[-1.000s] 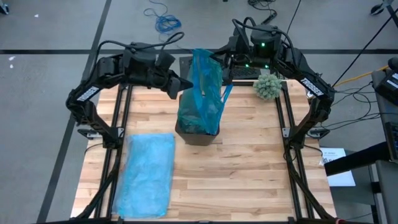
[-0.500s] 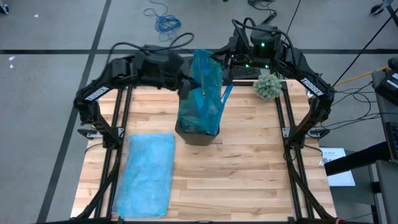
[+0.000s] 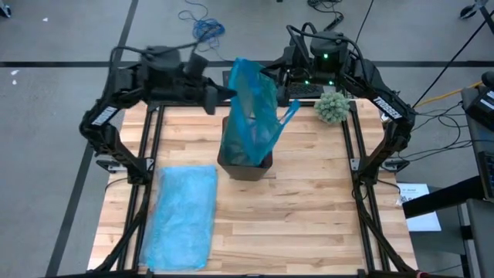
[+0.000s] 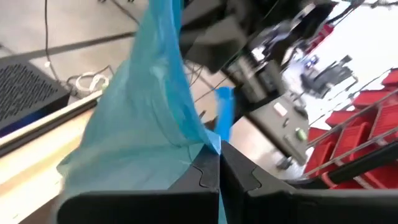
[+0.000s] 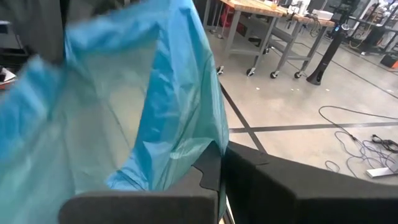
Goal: Place trash/remove bag and relplace
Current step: Remove the trash bag from the trash bin
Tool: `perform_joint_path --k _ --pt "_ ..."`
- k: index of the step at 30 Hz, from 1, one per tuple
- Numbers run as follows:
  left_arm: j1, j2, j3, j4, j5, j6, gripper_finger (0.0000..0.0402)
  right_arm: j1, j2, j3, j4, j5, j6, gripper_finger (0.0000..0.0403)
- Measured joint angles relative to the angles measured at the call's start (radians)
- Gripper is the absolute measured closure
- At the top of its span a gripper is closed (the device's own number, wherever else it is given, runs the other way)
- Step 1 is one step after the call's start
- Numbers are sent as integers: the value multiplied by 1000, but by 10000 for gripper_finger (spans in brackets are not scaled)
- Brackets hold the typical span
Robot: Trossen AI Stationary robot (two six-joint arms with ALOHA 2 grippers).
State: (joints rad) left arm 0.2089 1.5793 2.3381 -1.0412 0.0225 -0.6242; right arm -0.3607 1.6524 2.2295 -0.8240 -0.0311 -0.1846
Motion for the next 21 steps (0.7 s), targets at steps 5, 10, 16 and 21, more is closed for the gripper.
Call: perform_joint_path --k 5,10,16,21 --pt "0 -26 17 -59 1 -27 400 0 -3 0 -29 0 -18 403" --pt "-5 -40 18 -172 17 -82 401 0 -3 0 -42 -1 -19 403" --pt "-13 -44 18 -199 26 -104 401 1 -14 -1 -52 -3 -22 403" --pt "-6 -61 18 -198 26 -105 401 1 -31 -1 -47 -34 -22 403"
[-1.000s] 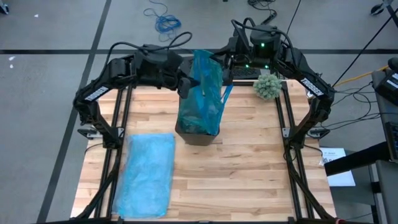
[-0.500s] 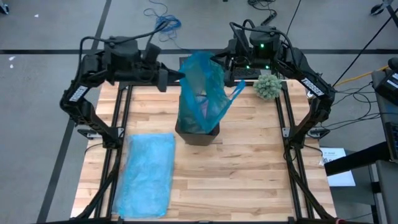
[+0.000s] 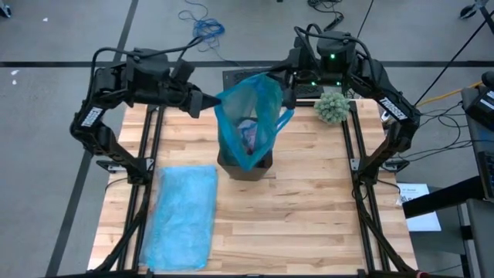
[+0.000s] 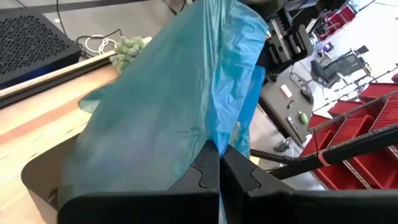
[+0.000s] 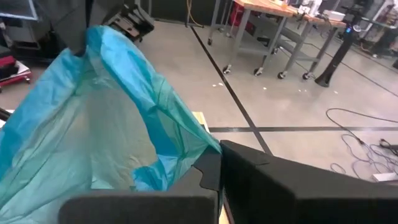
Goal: Place trash/remove bag and relplace
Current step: Remove the trash bag from the trash bin
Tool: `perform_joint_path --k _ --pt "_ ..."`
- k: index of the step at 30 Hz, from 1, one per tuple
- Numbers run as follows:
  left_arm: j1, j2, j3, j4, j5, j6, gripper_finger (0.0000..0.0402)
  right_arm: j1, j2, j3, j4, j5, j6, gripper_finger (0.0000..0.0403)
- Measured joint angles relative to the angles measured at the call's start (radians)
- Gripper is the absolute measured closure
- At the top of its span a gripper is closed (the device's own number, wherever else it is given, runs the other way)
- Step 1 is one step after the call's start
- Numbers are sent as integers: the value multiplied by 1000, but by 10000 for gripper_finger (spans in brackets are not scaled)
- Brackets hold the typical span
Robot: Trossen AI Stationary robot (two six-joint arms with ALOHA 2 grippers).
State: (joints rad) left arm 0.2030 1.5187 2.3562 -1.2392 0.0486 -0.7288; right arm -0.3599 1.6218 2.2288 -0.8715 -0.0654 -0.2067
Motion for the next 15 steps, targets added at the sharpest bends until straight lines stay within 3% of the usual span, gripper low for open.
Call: perform_joint_path --k 6,15 --pt "14 -30 0 82 8 -22 401 0 4 0 0 -20 1 403" --pt "13 -38 0 205 109 -18 401 0 6 0 1 -21 4 403"
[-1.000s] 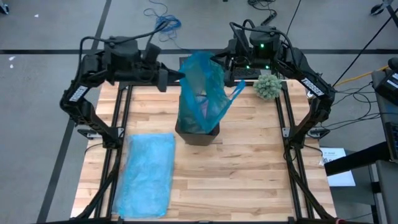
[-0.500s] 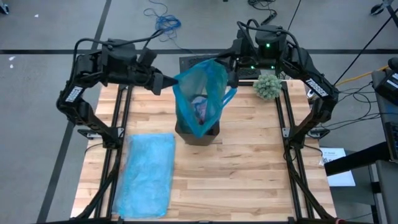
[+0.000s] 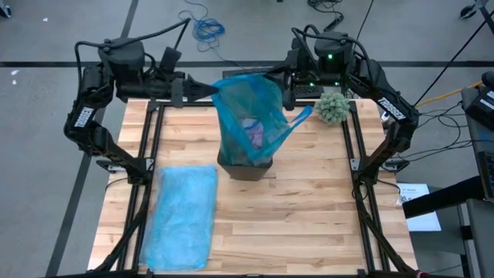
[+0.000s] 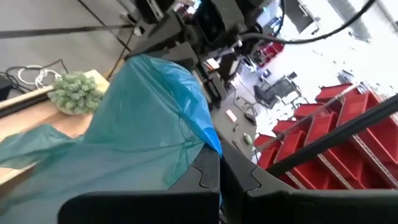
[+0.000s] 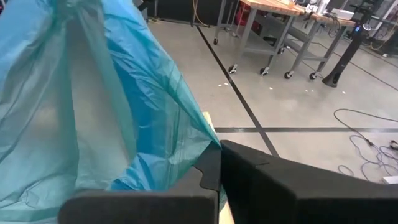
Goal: Place trash/remove bag and relplace
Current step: Remove the trash bag from the trash bin
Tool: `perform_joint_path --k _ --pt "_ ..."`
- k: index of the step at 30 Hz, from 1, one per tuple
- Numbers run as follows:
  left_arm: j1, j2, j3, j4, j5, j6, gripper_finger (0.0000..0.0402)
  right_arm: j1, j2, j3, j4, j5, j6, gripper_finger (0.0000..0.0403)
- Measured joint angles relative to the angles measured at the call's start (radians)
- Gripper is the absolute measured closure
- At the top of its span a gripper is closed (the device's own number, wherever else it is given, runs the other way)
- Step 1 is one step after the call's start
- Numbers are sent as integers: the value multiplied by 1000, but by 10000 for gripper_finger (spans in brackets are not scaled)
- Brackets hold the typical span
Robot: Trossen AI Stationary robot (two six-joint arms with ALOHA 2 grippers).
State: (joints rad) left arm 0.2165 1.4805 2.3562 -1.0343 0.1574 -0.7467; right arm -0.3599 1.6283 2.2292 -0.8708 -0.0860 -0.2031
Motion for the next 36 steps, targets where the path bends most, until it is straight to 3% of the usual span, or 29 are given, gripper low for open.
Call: perform_joint_path --k 9,22,29,36 --pt "-1 10 0 -66 10 23 401 -1 0 0 13 8 20 390" --pt "-1 18 0 -109 7 29 402 46 0 0 29 3 1 256" --pt "-5 18 0 -102 49 80 400 48 0 0 40 3 5 217" --pt "-27 19 0 -64 76 107 337 48 0 0 69 2 4 213"
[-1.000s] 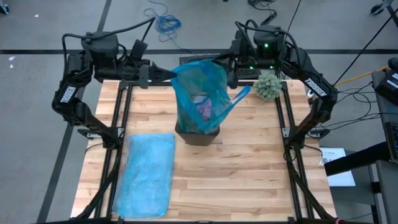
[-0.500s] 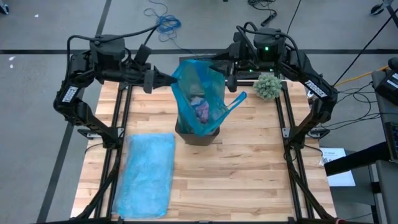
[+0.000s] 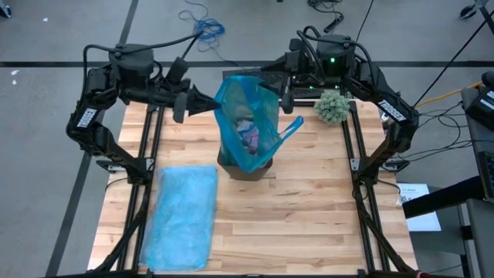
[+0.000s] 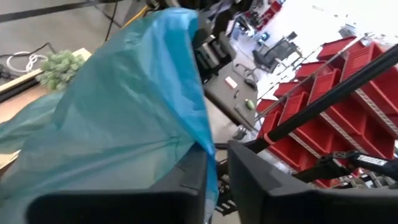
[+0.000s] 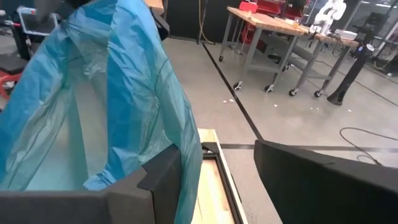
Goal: Place trash/remove bag and relplace
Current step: Remove the trash bag from the trash bin
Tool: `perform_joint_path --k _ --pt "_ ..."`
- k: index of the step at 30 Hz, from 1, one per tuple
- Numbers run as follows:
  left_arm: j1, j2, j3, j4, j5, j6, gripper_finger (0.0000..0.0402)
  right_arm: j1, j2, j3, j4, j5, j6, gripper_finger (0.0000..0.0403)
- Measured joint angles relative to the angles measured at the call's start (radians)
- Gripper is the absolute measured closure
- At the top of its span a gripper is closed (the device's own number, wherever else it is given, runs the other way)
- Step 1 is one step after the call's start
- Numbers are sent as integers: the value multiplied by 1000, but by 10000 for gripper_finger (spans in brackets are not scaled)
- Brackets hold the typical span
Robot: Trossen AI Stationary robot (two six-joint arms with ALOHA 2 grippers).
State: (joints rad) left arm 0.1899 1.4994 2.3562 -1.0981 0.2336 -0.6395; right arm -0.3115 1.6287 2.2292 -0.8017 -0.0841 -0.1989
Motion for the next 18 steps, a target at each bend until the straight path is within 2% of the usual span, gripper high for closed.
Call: perform_joint_path --k 5,9,18 --pt "-1 0 0 57 2 1 273 0 0 0 6 0 -5 213" --pt "0 -3 0 76 1 1 240 0 0 0 6 0 -5 213" --pt "0 -5 0 35 25 -8 231 0 0 0 5 0 -7 214"
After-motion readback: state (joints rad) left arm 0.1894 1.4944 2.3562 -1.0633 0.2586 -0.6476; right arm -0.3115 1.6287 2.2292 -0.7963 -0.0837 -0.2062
